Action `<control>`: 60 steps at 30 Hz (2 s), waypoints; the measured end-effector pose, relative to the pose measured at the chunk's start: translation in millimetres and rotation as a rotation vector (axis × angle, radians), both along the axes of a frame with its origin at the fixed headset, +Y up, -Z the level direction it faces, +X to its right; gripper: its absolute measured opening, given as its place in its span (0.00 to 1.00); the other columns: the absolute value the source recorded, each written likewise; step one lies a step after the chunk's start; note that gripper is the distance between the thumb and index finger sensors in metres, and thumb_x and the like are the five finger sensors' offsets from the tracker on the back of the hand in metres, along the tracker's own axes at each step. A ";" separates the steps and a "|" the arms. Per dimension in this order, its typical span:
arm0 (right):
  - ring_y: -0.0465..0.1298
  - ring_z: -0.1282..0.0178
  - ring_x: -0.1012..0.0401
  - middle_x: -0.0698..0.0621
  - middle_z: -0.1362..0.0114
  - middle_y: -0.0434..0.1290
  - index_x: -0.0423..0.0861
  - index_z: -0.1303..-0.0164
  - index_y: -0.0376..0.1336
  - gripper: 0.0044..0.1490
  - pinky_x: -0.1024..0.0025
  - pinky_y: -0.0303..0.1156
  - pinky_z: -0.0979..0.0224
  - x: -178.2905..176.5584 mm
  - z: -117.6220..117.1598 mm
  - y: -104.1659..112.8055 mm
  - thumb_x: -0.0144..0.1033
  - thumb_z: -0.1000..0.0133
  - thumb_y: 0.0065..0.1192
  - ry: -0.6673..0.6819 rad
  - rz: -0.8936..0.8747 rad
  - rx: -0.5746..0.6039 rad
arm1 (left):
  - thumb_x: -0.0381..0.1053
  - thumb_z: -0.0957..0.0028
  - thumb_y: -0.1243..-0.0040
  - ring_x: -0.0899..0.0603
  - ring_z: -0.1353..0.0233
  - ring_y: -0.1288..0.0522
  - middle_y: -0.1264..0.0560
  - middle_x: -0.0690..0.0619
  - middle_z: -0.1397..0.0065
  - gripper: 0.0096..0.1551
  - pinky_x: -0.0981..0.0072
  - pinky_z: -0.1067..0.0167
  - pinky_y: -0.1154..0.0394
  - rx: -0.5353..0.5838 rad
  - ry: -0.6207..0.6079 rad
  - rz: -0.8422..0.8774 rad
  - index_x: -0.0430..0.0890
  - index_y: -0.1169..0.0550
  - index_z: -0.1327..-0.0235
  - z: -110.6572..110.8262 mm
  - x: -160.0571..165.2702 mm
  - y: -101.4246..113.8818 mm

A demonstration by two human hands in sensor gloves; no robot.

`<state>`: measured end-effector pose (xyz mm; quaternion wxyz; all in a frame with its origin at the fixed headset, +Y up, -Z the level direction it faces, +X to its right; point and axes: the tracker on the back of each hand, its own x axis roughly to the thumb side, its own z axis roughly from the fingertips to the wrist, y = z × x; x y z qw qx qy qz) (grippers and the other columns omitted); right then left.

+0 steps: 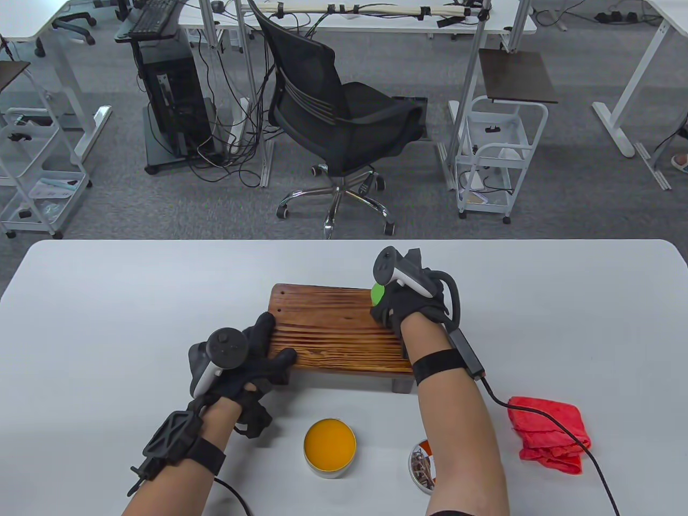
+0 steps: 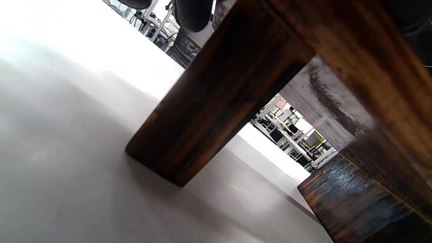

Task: Dip and apply wood wax on stool

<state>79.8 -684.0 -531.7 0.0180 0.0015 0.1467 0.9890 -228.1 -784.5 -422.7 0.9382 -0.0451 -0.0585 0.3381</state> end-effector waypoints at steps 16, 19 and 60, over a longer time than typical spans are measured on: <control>0.59 0.23 0.35 0.41 0.13 0.45 0.57 0.11 0.48 0.62 0.31 0.61 0.25 -25.2 5.0 -2.3 0.67 0.50 0.73 0.100 -0.042 0.006 | 0.84 0.55 0.43 0.22 0.19 0.54 0.48 0.40 0.12 0.67 0.11 0.35 0.59 -0.004 -0.005 0.003 0.57 0.58 0.14 -0.5 -0.7 0.0; 0.60 0.23 0.35 0.41 0.13 0.47 0.56 0.11 0.49 0.62 0.31 0.62 0.26 -18.9 7.1 2.5 0.67 0.51 0.74 0.093 -0.016 -0.003 | 0.84 0.55 0.43 0.22 0.19 0.54 0.48 0.40 0.12 0.67 0.11 0.35 0.59 -0.005 -0.006 0.004 0.57 0.58 0.14 -0.7 -0.6 0.0; 0.60 0.23 0.36 0.42 0.13 0.46 0.58 0.12 0.48 0.61 0.32 0.62 0.26 -74.8 4.0 2.0 0.69 0.50 0.72 0.156 -0.032 -0.017 | 0.83 0.55 0.42 0.22 0.19 0.54 0.48 0.40 0.12 0.67 0.11 0.35 0.59 -0.013 -0.023 0.027 0.58 0.58 0.14 -2.6 -0.9 -1.0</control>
